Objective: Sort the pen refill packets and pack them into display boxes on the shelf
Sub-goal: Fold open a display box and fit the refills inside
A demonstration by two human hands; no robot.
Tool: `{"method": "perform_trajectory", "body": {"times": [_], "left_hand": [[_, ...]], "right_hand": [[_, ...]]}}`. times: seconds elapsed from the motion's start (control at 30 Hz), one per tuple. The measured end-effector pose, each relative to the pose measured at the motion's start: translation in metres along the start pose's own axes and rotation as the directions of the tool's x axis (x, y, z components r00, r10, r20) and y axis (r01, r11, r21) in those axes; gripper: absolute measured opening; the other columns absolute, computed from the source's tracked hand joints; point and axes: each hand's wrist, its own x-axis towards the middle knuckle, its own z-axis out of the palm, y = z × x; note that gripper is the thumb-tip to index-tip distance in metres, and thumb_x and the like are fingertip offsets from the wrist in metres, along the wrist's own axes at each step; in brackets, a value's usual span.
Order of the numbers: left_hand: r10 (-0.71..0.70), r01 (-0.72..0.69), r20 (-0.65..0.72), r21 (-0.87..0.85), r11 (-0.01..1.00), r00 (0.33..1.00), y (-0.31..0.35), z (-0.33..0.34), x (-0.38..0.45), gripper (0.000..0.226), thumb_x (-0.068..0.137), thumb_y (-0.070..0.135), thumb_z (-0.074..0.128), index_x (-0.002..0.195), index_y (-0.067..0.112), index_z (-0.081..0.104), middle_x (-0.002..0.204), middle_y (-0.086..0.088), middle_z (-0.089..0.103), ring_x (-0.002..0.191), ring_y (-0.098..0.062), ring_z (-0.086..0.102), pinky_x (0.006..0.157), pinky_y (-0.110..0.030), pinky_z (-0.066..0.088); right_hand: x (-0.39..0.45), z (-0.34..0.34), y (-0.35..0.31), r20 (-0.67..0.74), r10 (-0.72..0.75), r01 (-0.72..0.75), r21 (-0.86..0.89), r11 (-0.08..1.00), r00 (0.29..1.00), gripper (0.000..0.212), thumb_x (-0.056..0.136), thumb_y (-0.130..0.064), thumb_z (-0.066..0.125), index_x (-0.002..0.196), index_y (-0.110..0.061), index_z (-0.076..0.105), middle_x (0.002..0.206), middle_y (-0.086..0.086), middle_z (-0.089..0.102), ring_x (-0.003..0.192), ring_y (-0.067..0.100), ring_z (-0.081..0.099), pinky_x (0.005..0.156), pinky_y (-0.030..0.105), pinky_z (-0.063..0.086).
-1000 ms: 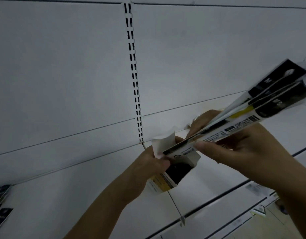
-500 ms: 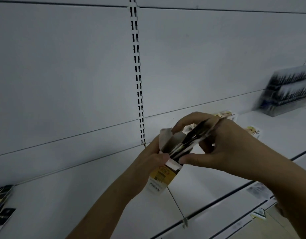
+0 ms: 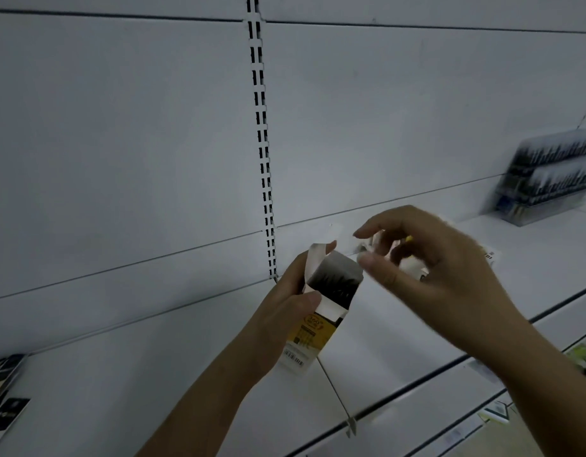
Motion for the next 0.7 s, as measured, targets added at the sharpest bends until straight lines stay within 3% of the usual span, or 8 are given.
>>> {"method": "perform_trajectory", "body": {"times": [0.1,0.17,0.27,0.33,0.43,0.5,0.57,0.7], "left_hand": [[0.05,-0.051,-0.015,-0.012,0.999,0.999,-0.002,-0.001,-0.006,0.049,0.069,0.048,0.052,0.116,0.063,0.053,0.111,0.011,0.068,0.1,-0.014,0.066,0.084,-0.037,0.055],[0.076,-0.077,-0.045,-0.018,0.997,0.996,-0.005,-0.001,-0.009,0.051,0.071,0.047,0.053,0.12,0.059,0.052,0.118,0.01,0.065,0.107,-0.013,0.064,0.086,-0.038,0.056],[0.09,-0.095,-0.092,-0.048,0.994,0.992,-0.01,-0.005,-0.007,0.053,0.07,0.043,0.056,0.122,0.052,0.053,0.123,0.006,0.061,0.11,-0.017,0.063,0.088,-0.044,0.055],[0.08,-0.092,-0.122,-0.096,0.991,0.989,-0.009,-0.007,-0.007,0.051,0.068,0.042,0.057,0.119,0.045,0.057,0.12,0.001,0.063,0.108,-0.023,0.062,0.092,-0.052,0.051],[0.057,-0.106,-0.206,-0.232,0.967,0.977,-0.006,-0.013,-0.007,0.058,0.059,0.04,0.058,0.113,0.02,0.056,0.106,-0.005,0.066,0.1,-0.024,0.061,0.086,-0.043,0.05],[0.07,-0.131,-0.235,-0.253,0.959,0.969,-0.003,-0.016,-0.008,0.055,0.06,0.04,0.058,0.109,0.014,0.057,0.102,-0.002,0.068,0.1,-0.019,0.062,0.083,-0.033,0.052],[0.076,-0.137,-0.262,-0.222,0.965,0.962,-0.002,-0.017,-0.007,0.052,0.063,0.04,0.058,0.106,0.011,0.057,0.103,-0.003,0.068,0.102,-0.02,0.06,0.087,-0.035,0.049],[0.08,-0.11,-0.326,-0.073,0.991,0.942,-0.015,-0.028,-0.002,0.038,0.078,0.048,0.051,0.102,0.019,0.062,0.104,0.003,0.07,0.103,-0.017,0.061,0.093,-0.038,0.048]], "right_hand": [[-0.022,0.028,0.011,0.149,0.107,-0.118,0.069,0.991,0.983,0.071,0.071,-0.071,0.062,0.131,-0.041,0.042,0.126,-0.03,0.046,0.115,-0.004,0.05,0.089,0.01,0.046],[-0.034,0.053,0.015,0.152,0.136,-0.154,0.112,0.982,0.979,0.08,0.067,-0.059,0.075,0.135,-0.044,0.036,0.127,-0.03,0.046,0.118,-0.008,0.048,0.092,0.006,0.043],[-0.039,0.08,0.023,0.077,0.208,-0.219,0.192,0.957,0.975,0.067,0.071,-0.035,0.081,0.124,-0.047,0.04,0.115,-0.03,0.056,0.11,-0.006,0.055,0.085,0.01,0.048],[-0.036,0.083,0.03,0.148,0.237,-0.262,0.188,0.947,0.96,0.064,0.069,-0.042,0.08,0.121,-0.045,0.044,0.112,-0.028,0.059,0.106,-0.003,0.058,0.084,0.014,0.051],[-0.024,0.072,0.038,0.328,0.225,-0.274,0.114,0.955,0.917,0.061,0.065,-0.061,0.072,0.118,-0.05,0.045,0.109,-0.023,0.059,0.093,0.003,0.057,0.073,0.021,0.05],[-0.019,0.072,0.041,0.36,0.244,-0.288,0.074,0.955,0.901,0.054,0.069,-0.055,0.075,0.113,-0.051,0.044,0.1,-0.023,0.056,0.081,-0.005,0.052,0.065,0.015,0.045],[-0.021,0.084,0.037,0.292,0.279,-0.312,0.073,0.947,0.915,0.053,0.07,-0.05,0.078,0.11,-0.049,0.043,0.095,-0.025,0.055,0.081,-0.014,0.049,0.065,0.008,0.042],[-0.036,0.117,0.033,0.032,0.349,-0.35,0.167,0.922,0.936,0.051,0.072,-0.044,0.076,0.108,-0.044,0.041,0.105,-0.023,0.059,0.096,-0.012,0.053,0.074,0.004,0.043]]}}
